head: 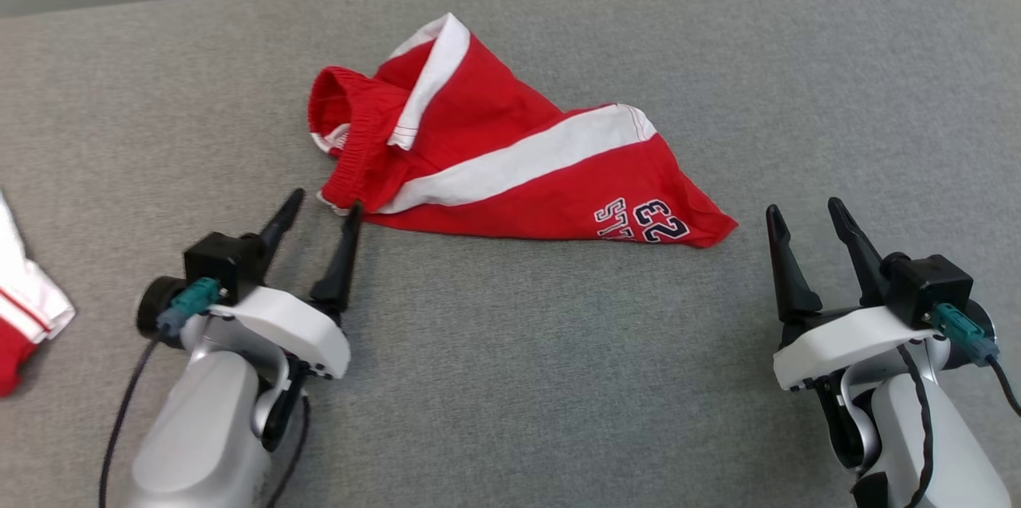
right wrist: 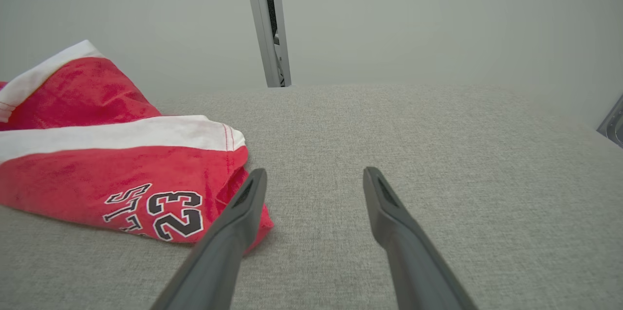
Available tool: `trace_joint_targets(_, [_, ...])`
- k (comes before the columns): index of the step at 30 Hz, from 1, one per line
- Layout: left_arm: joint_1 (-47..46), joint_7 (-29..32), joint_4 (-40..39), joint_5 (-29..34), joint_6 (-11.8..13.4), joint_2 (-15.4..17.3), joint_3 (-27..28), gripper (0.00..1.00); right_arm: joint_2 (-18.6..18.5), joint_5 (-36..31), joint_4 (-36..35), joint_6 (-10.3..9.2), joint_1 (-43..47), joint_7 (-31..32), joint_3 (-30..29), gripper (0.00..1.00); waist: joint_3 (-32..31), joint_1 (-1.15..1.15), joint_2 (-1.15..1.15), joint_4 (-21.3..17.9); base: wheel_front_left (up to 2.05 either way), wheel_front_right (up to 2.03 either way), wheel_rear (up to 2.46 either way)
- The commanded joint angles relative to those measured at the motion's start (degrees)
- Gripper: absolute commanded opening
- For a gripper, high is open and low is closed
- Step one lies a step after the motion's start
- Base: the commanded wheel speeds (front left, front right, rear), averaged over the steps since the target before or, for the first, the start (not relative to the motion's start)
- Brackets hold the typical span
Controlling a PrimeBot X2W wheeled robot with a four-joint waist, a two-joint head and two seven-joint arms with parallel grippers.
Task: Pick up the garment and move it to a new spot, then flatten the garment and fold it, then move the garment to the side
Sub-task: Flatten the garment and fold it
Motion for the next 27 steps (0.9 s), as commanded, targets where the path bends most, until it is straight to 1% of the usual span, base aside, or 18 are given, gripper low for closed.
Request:
trace_joint_targets(1, [-1.5,0.0,0.6,-0.5,0.0,0.8,0.3,1.0,-0.1,0.3,-0.3,-0.02,-0.8,0.0,0.1,1.0,1.3,0.0,0.0,-1.4,0.0,0.0,0.0])
trace_joint_targets(4, [-2.4,0.0,1.2,-1.0,-0.1,1.4,0.6,1.0,0.0,0.4,-0.4,-0.02,-1.1,0.0,0.3,1.0,2.0,0.0,0.0,-2.3,0.0,0.0,0.0])
trace_joint_targets(10, [-3.3,0.0,0.8,-2.7,-0.1,2.4,-1.3,0.99,0.1,0.9,-0.5,-0.02,-1.5,0.0,0.5,1.0,2.9,0.0,0.0,-3.3,0.0,0.0,0.0])
trace_joint_targets(11, [-3.6,0.0,0.7,-3.0,-0.1,2.6,-1.4,0.33,0.1,1.0,-0.5,-0.02,-1.5,0.0,0.5,1.0,2.9,0.0,0.0,-3.4,0.0,0.0,0.0])
trace_joint_targets(12, [-3.8,0.0,0.4,-3.3,-0.1,2.8,-0.9,0.0,0.1,1.0,-0.5,-0.02,-1.5,0.0,0.5,1.0,2.9,0.0,0.0,-3.5,0.0,0.0,0.0])
trace_joint_targets(18, [-1.8,0.0,0.2,-4.7,-0.1,1.7,0.0,0.0,0.1,2.0,0.2,-0.02,-0.6,0.0,0.4,1.0,1.2,0.0,0.0,-2.5,0.0,0.0,0.0])
trace_joint_targets(27, [5.7,0.0,-2.4,-7.5,-0.1,-2.0,3.1,0.0,0.1,4.5,2.3,-0.02,2.7,0.0,0.8,1.0,-6.9,0.0,0.0,1.8,0.0,0.0,0.0])
